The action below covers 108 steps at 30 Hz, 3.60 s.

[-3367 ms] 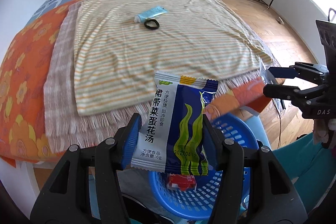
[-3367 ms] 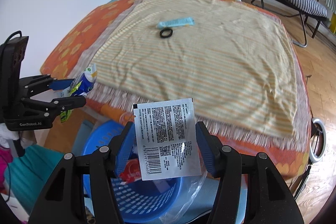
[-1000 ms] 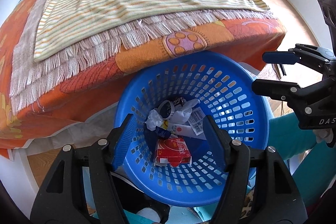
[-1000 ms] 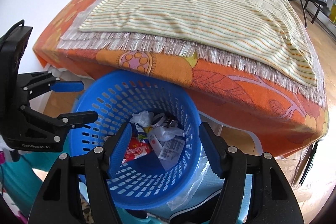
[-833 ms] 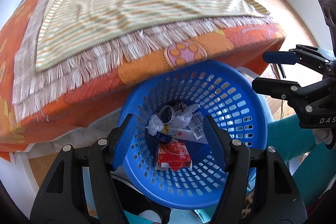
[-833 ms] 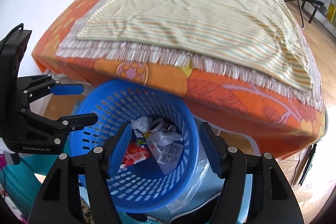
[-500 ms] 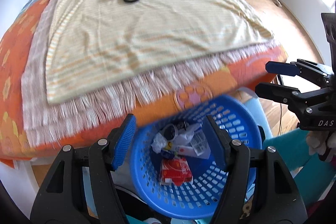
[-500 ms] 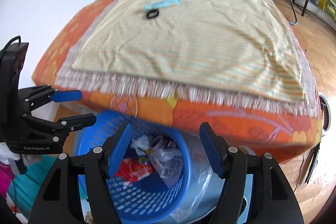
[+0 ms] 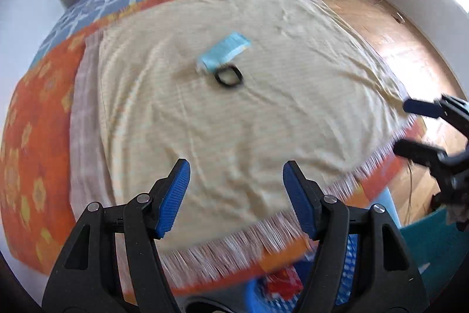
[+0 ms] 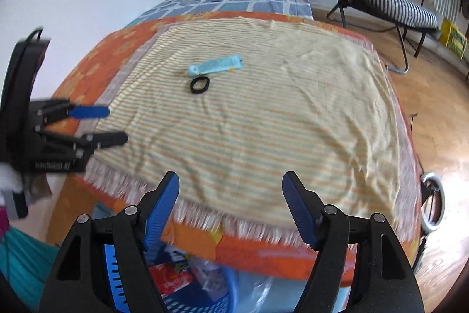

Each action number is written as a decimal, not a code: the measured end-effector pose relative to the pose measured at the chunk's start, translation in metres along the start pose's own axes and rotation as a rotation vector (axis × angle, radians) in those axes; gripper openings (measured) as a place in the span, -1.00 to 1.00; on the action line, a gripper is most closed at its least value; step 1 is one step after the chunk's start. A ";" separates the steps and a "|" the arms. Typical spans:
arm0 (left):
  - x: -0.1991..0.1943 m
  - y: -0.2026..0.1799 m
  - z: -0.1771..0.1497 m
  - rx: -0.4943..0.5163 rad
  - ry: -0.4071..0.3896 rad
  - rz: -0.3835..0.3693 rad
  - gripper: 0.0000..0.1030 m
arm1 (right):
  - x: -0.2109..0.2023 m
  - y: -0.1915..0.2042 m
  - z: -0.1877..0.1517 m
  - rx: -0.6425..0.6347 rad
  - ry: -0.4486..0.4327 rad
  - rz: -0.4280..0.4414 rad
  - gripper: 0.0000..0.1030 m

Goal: Collect trash
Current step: 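Raise both tools from the basket toward the blue tube and hair tie, then grasp the light blue tube with the left tool while the right tool grasps the black hair tie, then carry the blue tube and hair tie over the blue basket with both tools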

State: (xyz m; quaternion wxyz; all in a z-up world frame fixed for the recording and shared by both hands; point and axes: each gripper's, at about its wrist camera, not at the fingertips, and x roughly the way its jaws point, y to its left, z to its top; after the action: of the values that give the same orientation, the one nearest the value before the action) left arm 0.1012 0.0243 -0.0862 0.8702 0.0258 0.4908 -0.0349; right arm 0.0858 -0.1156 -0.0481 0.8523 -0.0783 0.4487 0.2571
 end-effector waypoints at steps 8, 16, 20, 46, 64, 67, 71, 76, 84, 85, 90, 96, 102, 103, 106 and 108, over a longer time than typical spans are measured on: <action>0.041 0.030 0.068 -0.034 0.003 -0.004 0.32 | 0.033 -0.024 0.028 0.091 0.063 0.072 0.41; 0.100 0.026 0.124 0.007 0.075 -0.034 0.32 | 0.055 -0.034 0.045 0.150 0.084 0.157 0.41; 0.122 0.022 0.140 0.043 0.110 -0.028 0.32 | 0.065 -0.033 0.050 0.161 0.093 0.192 0.41; 0.134 0.081 0.125 -0.083 0.118 -0.033 -0.47 | 0.145 -0.017 0.105 0.241 0.140 0.213 -0.27; 0.118 0.075 0.092 0.054 0.118 0.119 0.24 | 0.183 0.019 0.130 0.160 0.131 0.105 -0.66; 0.117 0.087 0.089 0.040 0.117 0.130 0.27 | 0.184 0.021 0.131 0.128 0.118 0.078 -0.85; 0.118 0.099 0.090 0.012 0.123 0.110 0.19 | 0.183 0.015 0.130 0.148 0.115 0.099 -0.89; 0.122 0.093 0.093 -0.002 0.125 0.083 -0.23 | 0.176 0.009 0.129 0.185 0.105 0.127 -0.91; 0.113 0.103 0.090 -0.087 0.090 0.037 -0.28 | 0.155 0.002 0.129 0.207 0.068 0.163 -0.93; 0.112 0.102 0.088 -0.081 0.093 0.044 -0.28 | 0.156 0.003 0.129 0.194 0.075 0.169 -0.93; 0.111 0.099 0.085 -0.066 0.104 0.057 -0.28 | 0.167 0.001 0.126 0.223 0.131 0.174 -0.92; 0.113 0.096 0.082 -0.053 0.104 0.071 -0.28 | 0.180 0.007 0.125 0.195 0.160 0.151 -0.78; 0.110 0.097 0.081 -0.065 0.095 0.065 -0.28 | 0.179 0.011 0.122 0.160 0.147 0.126 -0.93; 0.109 0.097 0.080 -0.070 0.092 0.062 -0.28 | 0.177 0.009 0.121 0.170 0.146 0.132 -0.94; 0.101 0.097 0.076 -0.085 0.079 0.051 -0.28 | 0.167 0.005 0.121 0.175 0.127 0.132 -0.94; 0.095 0.096 0.074 -0.091 0.071 0.048 -0.28 | 0.158 0.004 0.120 0.174 0.115 0.138 -0.94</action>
State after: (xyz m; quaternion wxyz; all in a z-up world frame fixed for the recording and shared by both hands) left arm 0.2216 0.1105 -0.1278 0.8532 -0.0008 0.5215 0.0094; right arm 0.2442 -0.0101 -0.1049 0.8090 0.0125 0.5218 0.2703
